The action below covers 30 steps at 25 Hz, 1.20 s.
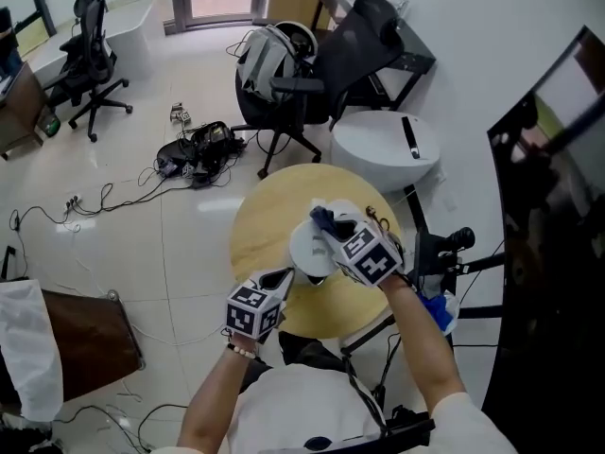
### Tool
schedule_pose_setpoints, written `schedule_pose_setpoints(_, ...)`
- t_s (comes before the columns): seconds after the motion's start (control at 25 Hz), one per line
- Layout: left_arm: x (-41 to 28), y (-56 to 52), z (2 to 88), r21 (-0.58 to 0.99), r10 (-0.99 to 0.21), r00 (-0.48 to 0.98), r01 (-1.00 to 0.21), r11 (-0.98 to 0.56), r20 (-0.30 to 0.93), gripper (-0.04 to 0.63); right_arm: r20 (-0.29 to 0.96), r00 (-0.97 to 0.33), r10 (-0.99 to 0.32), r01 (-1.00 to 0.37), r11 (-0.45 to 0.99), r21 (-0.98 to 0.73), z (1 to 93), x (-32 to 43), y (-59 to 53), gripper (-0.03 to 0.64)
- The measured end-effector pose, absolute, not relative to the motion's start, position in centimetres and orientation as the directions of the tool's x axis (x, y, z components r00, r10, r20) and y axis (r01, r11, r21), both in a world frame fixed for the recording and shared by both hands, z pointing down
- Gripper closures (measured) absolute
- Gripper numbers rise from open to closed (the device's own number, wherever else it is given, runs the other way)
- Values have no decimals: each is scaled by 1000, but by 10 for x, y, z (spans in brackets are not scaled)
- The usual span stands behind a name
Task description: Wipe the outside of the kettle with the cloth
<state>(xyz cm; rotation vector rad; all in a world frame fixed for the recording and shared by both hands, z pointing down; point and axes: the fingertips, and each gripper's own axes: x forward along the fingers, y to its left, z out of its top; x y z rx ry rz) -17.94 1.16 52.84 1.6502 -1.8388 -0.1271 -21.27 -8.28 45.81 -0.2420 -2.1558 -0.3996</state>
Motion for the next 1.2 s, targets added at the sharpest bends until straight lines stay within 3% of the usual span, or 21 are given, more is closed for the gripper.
schedule_pose_setpoints(0.4,-182,14,528,500,-919,9,-841,206,393,595,843,-483,236,553,829,85,462,-202,16,546)
schedule_pose_setpoints(0.56,-188,16,528,497,-919,-13,-839,224,393,595,843,-455,286,571,821,29,463,-173,29,546)
schedule_pose_setpoints(0.96,-189,15,525,490,-918,-9,-844,220,398,595,854,-513,83,355,927,123,462,-153,-80,546)
schedule_pose_setpoints(1.2,-190,17,518,476,-915,-21,-849,230,404,595,862,-507,22,392,896,208,459,-199,-90,546)
